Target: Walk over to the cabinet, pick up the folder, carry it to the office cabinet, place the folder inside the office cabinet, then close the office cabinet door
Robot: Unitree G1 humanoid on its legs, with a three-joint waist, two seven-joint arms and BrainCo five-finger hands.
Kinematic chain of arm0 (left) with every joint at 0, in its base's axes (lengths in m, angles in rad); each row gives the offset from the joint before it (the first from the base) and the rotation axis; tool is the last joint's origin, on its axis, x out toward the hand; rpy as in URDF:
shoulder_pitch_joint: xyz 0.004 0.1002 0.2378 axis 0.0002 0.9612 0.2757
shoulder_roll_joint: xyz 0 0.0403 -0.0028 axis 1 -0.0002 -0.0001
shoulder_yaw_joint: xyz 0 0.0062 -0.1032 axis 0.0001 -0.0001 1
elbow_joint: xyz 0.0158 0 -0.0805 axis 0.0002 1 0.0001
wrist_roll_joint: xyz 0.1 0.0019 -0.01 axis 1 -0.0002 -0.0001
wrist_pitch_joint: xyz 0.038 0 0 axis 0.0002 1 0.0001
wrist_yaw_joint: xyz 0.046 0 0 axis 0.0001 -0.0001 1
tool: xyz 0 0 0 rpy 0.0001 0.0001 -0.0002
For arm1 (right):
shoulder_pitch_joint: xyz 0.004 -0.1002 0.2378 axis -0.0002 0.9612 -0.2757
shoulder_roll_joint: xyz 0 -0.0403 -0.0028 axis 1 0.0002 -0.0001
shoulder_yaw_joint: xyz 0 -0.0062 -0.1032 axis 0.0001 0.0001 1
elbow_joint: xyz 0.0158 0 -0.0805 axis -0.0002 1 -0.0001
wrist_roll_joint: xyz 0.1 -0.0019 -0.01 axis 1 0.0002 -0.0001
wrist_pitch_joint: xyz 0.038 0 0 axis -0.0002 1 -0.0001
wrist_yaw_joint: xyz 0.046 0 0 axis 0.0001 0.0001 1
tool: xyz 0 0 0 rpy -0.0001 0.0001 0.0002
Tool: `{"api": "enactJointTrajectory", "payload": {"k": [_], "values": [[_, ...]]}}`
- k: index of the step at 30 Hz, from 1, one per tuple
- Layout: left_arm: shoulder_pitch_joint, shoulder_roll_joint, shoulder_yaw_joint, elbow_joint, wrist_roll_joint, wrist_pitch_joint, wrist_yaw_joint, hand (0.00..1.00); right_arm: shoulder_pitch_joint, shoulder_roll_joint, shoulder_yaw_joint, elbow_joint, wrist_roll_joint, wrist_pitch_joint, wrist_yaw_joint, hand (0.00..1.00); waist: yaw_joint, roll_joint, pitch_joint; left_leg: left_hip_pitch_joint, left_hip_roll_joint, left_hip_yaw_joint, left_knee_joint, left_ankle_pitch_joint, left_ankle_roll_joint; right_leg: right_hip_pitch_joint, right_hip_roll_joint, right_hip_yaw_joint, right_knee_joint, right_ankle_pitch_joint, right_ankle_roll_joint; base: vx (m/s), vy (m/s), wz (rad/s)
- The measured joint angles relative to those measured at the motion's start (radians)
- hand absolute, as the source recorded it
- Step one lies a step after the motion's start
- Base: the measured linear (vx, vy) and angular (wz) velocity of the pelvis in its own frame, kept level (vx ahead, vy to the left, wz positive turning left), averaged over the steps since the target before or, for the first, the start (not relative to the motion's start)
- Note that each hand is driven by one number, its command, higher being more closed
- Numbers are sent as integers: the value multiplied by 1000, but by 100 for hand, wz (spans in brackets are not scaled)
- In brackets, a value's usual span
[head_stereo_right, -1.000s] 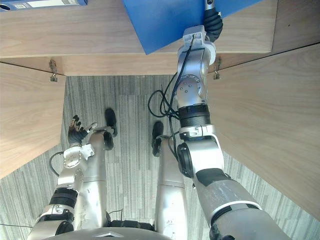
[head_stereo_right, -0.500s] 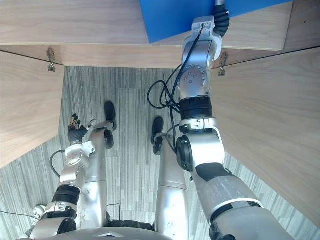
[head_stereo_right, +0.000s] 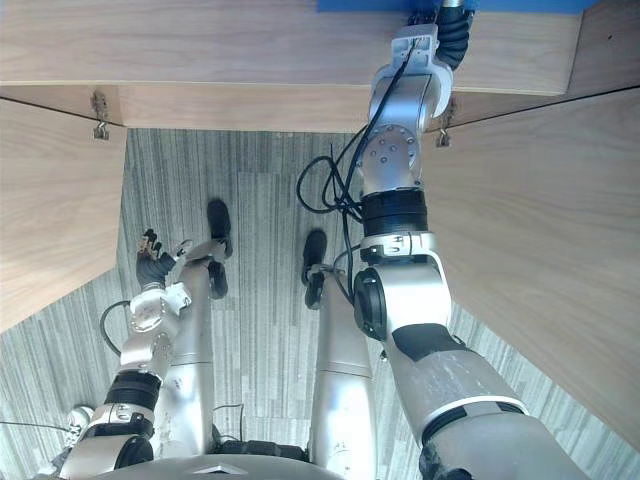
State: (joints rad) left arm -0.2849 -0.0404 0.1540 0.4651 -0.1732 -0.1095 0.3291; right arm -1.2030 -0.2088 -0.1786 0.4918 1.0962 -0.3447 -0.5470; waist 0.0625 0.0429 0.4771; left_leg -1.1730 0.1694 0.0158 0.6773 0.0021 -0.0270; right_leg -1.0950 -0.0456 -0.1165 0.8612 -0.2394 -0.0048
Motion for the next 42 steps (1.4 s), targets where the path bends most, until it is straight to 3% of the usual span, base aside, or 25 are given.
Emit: {"api": "enactJointTrajectory", "payload": {"k": [3, 8, 11, 15, 19, 24, 32, 42], "values": [[0, 0, -3, 0, 0, 0, 0, 0, 2, -15, 10, 2, -14, 16, 0, 0, -3, 0, 0, 3, 0, 4, 0, 3, 3, 1, 0, 2, -3, 3, 1, 0, 0, 0], [0, 3, -5, 2, 0, -2, -2, 0, 88, -126, 50, 1, -223, 118, 44, 0, -12, -2, -1, 9, 1, 5, 0, 3, 6, 18, 1, 2, -23, 14, 10, 0, 0, 0], [2, 27, 0, 32, 1, -9, -5, 0, 170, -172, 49, 1, -302, 150, 79, 0, -22, -18, -8, 8, 3, 9, -2, 2, 11, 21, 2, 4, -39, 24, 14, -12, 20, -6], [1, 51, 6, 62, 2, -12, -8, 0, 249, -212, 51, 1, -400, 181, 128, 0, -28, -20, -8, 14, 5, 11, -3, 1, 19, 37, 3, 3, -59, 36, 21, -21, 26, -4], [3, 81, 25, 107, 2, -10, -17, 0, 299, -221, 51, 29, -575, 236, 181, 0, -26, -52, -21, 43, 10, 44, -36, -4, 28, 53, -2, 16, -90, 48, 30, -20, 13, -8], [6, 81, 36, 116, 3, -10, -51, 0, 327, -238, 57, 30, -829, 303, 213, 0, -17, -58, -24, 63, 14, 62, -37, -13, 43, 86, -7, 14, -121, 56, 30, -2, 14, -2], [5, 80, 39, 103, 53, -10, -53, 0, 494, -243, 99, -206, -1138, 319, 213, 0, -7, -63, -26, 56, 14, 67, -32, -15, 52, 83, -9, 22, -130, 63, 41, 11, 8, -2], [4, 79, 40, 95, 79, -11, -53, 0, 508, -244, 105, -301, -1177, 316, 229, 0, -5, -70, -22, 58, 14, 68, -35, -18, 46, 78, -9, 22, -121, 60, 37, 0, 0, 0]]}}
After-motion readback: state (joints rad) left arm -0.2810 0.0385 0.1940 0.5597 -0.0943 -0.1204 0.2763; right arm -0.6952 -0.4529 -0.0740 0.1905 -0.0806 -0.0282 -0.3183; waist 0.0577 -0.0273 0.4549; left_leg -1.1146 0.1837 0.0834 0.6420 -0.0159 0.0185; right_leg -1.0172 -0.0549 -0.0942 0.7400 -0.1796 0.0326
